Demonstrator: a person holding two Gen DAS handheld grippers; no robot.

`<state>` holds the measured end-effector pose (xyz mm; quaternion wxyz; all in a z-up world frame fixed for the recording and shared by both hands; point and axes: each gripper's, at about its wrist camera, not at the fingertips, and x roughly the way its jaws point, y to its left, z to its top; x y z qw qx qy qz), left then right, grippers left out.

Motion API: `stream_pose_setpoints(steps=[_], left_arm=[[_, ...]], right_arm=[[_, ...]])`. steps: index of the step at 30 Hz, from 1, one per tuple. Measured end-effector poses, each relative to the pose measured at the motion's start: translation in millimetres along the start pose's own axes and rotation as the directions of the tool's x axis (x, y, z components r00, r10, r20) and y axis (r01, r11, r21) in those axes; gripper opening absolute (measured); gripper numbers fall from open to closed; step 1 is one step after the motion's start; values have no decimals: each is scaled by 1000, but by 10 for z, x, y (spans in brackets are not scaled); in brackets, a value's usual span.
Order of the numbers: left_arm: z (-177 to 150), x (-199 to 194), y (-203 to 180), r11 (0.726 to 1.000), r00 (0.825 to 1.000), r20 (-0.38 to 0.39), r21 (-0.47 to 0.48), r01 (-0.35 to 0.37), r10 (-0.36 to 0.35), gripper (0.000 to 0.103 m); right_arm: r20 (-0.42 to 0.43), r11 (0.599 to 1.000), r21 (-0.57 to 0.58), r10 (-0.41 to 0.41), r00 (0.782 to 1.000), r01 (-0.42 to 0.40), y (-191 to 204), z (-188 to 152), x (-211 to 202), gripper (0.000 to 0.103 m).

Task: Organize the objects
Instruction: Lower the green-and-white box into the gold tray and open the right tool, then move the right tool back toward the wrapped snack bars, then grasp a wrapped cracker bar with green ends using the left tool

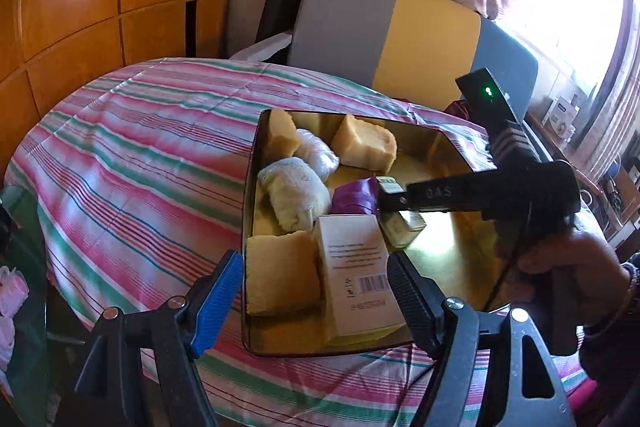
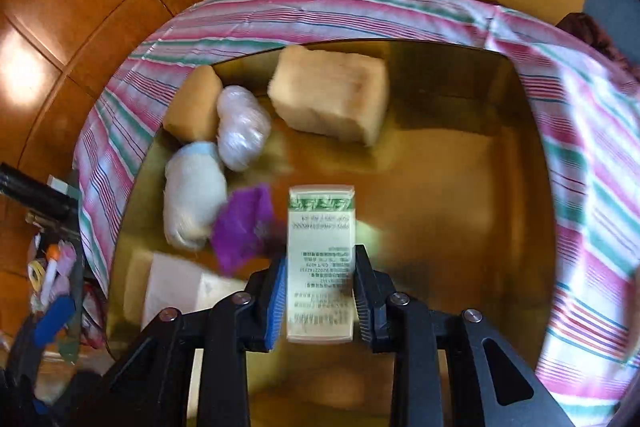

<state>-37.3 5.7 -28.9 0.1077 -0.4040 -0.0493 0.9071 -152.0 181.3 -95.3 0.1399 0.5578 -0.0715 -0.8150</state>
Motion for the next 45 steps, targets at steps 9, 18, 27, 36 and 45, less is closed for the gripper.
stream_pose_setpoints(steps=[9, 18, 27, 36, 45], left_arm=[[1, 29, 18, 1000, 1000, 1, -3, -11, 11, 75], [9, -66, -129, 999, 1000, 20, 43, -10, 9, 75], [2, -139, -403, 993, 999, 27, 120, 14, -17, 75], [-2, -139, -769, 976, 999, 17, 211, 46, -51, 75], [39, -58, -1279, 944, 996, -3, 318, 83, -86, 75]], right_arm=[[60, 999, -14, 30, 998, -29, 28, -62, -88, 42], [160, 999, -27, -13, 987, 18, -100, -337, -575, 63], [226, 994, 62, -97, 969, 85, -654, -736, -1107, 70], [262, 953, 234, -254, 931, 194, -1559, -1081, -1663, 75], [233, 800, 516, -476, 848, 307, -2756, -1517, -2040, 81]])
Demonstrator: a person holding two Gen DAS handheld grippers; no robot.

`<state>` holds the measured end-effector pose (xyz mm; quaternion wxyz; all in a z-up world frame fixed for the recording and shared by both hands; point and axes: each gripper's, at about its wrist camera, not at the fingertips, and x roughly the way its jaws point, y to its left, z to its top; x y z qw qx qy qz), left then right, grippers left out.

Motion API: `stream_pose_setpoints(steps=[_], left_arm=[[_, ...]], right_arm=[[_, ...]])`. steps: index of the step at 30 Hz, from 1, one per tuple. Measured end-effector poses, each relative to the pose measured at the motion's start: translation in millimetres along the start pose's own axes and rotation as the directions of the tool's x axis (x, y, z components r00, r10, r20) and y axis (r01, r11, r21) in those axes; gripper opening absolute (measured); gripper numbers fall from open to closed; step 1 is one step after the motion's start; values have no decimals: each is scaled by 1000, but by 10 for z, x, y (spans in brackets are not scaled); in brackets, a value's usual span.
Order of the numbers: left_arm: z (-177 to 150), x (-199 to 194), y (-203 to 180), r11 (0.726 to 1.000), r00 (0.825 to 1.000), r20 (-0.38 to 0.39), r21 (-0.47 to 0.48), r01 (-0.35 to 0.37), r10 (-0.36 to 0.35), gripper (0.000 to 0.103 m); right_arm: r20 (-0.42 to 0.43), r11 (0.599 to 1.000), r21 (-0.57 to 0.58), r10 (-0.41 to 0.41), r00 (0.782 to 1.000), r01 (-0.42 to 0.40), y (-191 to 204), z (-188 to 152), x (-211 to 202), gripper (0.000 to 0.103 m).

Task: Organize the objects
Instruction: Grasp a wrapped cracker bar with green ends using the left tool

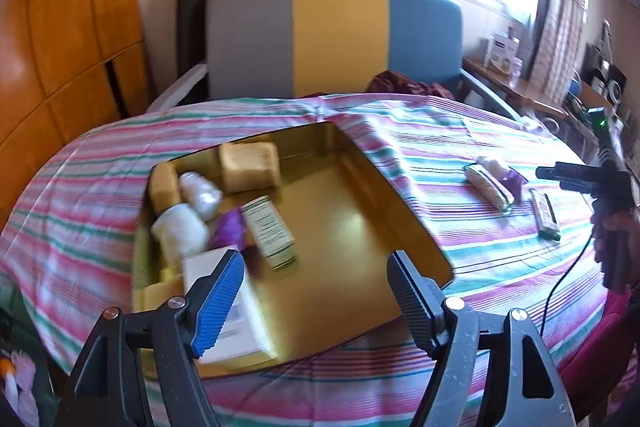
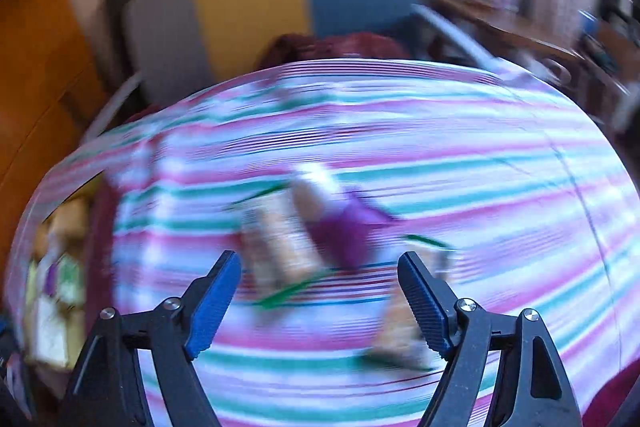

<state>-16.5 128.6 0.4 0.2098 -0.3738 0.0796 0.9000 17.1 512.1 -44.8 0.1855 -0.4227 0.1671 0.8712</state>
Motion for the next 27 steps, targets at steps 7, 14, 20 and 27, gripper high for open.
stream_pose_setpoints(steps=[7, 14, 20, 27], left_arm=[[167, 130, -446, 996, 998, -6, 74, 56, -55, 75], [283, 265, -872, 984, 995, -22, 148, 103, -101, 75], [315, 380, -1143, 972, 990, -47, 192, 137, -130, 75], [355, 473, -1416, 959, 986, -66, 233, 163, -152, 75]], right_arm=[[-22, 970, 237, -54, 998, 58, -544, 22, 111, 80], [-44, 966, 253, -48, 998, 57, -591, -18, 117, 83], [-60, 957, 285, -42, 997, 58, -641, -42, 135, 83], [-61, 939, 342, -26, 998, 45, -760, -41, 137, 84]])
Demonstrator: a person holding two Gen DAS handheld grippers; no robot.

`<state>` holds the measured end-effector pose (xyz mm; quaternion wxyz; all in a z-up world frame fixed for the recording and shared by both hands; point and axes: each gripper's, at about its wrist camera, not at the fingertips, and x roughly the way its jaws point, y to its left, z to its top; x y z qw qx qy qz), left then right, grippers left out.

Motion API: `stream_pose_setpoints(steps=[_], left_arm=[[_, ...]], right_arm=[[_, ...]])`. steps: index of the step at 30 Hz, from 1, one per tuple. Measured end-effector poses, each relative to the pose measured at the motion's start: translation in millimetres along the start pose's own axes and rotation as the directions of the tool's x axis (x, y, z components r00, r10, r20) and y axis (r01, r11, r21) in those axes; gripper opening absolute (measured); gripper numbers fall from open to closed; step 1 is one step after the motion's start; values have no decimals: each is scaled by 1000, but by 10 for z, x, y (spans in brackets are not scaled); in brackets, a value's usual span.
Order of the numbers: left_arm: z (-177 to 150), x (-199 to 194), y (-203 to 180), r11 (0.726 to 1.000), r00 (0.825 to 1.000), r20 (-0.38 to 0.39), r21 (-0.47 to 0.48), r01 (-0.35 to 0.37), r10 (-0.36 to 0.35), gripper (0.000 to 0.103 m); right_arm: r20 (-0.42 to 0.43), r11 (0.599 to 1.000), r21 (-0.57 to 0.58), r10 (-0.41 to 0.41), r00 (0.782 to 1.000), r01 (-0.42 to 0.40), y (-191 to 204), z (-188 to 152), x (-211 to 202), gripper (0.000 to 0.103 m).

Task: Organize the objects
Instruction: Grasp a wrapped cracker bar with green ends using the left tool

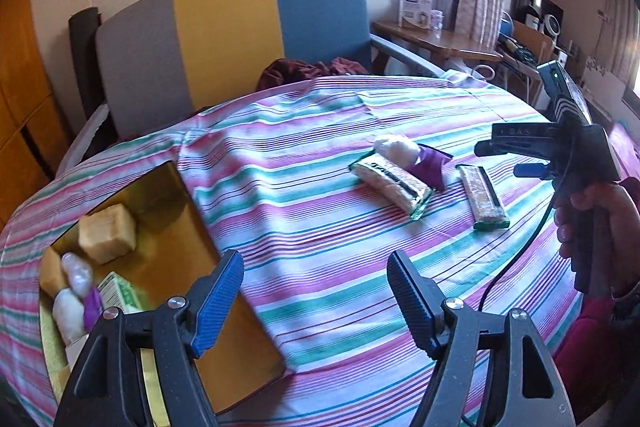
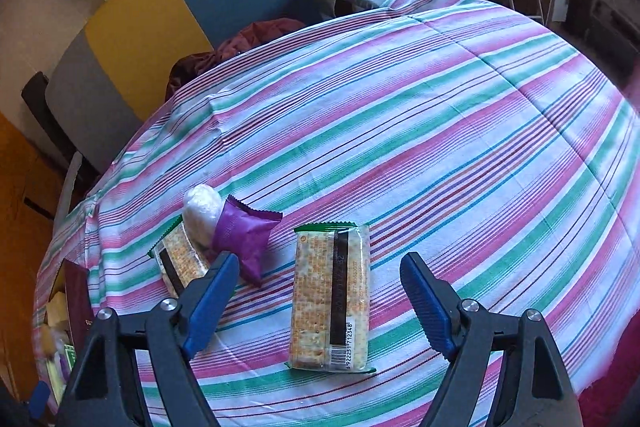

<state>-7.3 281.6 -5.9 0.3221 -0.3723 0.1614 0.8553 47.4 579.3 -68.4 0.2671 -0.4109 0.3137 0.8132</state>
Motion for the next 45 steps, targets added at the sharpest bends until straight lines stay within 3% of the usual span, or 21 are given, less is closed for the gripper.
stream_pose_setpoints(steps=[19, 24, 34, 39, 45], left_arm=[[193, 456, -352, 998, 996, -76, 37, 57, -54, 75], [306, 782, -292, 992, 982, -153, -71, 103, -113, 70], [546, 1309, -349, 958, 951, -221, -232, 166, -218, 70], [691, 1576, -458, 957, 949, -241, -252, 142, -204, 70], [858, 1893, -629, 972, 950, -270, -213, 102, -159, 70]], right_arm=[[7, 991, 115, 64, 998, -65, -176, 55, -39, 85], [10, 989, 129, 77, 997, -77, -187, 66, -30, 86], [15, 979, 173, 106, 994, -107, -258, 76, -34, 86], [11, 975, 191, 117, 993, -117, -292, 73, -27, 86], [2, 974, 193, 123, 992, -121, -284, 73, 1, 86]])
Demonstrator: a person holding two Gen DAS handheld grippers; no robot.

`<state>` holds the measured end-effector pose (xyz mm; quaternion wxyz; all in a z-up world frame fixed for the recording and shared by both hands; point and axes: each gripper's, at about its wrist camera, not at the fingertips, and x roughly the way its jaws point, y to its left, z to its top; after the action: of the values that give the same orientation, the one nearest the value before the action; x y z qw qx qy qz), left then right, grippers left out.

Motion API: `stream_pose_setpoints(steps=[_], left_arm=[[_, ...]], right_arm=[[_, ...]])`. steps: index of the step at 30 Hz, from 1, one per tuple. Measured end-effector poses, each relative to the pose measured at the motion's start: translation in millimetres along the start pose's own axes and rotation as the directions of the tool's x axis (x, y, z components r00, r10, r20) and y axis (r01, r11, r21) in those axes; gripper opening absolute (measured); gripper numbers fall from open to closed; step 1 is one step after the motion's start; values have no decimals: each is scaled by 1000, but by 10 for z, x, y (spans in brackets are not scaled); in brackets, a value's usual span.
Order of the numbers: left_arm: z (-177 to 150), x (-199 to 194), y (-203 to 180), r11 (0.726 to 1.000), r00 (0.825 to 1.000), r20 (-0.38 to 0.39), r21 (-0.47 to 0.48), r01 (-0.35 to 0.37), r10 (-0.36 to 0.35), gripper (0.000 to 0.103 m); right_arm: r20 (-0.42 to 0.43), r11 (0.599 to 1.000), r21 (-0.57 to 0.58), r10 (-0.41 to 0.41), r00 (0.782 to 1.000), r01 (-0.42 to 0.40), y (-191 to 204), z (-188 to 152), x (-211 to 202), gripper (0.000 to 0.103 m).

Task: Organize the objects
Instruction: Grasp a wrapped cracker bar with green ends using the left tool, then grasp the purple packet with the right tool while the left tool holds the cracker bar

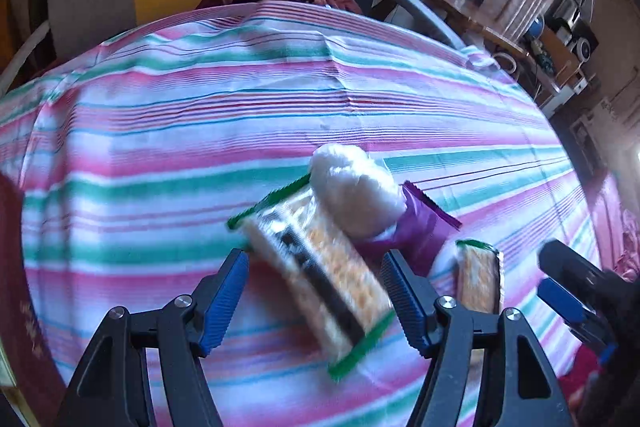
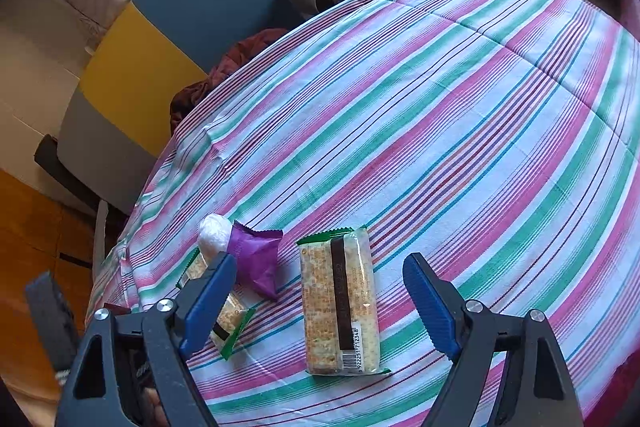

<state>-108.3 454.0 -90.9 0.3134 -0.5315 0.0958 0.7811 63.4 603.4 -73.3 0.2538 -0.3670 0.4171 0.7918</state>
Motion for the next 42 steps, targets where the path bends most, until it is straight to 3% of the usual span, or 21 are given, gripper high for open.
stream_pose_setpoints(steps=[4, 7, 9, 17, 21, 24, 28, 31, 35, 42], left_arm=[[22, 169, 26, 1000, 1000, -26, 2, -10, 11, 66], [-95, 71, 82, 1000, 1000, 7, 28, 7, -7, 45], [-196, -1, 157, 999, 1000, 10, 28, 22, -22, 40], [-731, -284, 241, 995, 999, 29, 100, 23, -26, 39], [-986, -413, 250, 991, 999, 34, 131, 24, -29, 39], [-1130, -505, 296, 990, 998, 42, 139, 32, -39, 39], [-1308, -615, 357, 986, 997, 62, 161, 38, -48, 39], [-1401, -667, 414, 985, 996, 73, 166, 45, -58, 39], [-1468, -702, 449, 985, 995, 80, 163, 54, -68, 39], [-1488, -706, 507, 987, 992, 84, 139, 85, -97, 39]], right_arm=[[-3, 1000, -3, 0, 1000, 0, 1, 3, 15, 86], [7, 1000, 5, -4, 1000, 4, -23, 13, 4, 86], [22, 1000, 14, -7, 1000, 7, -38, 29, -13, 86], [25, 1000, -9, -20, 999, 20, -1, 25, -1, 86], [7, 999, -39, 12, 1000, -11, 62, 12, 37, 83], [-4, 996, -74, 52, 999, -52, 142, -14, 52, 76], [-40, 984, -147, 92, 995, -97, 305, -76, 107, 58], [-86, 978, -159, 122, 989, -135, 390, -128, 172, 50], [-124, 976, -187, 92, 988, -114, 518, -146, 304, 51], [-189, 991, -127, 15, 982, -39, 591, -33, 760, 52]])
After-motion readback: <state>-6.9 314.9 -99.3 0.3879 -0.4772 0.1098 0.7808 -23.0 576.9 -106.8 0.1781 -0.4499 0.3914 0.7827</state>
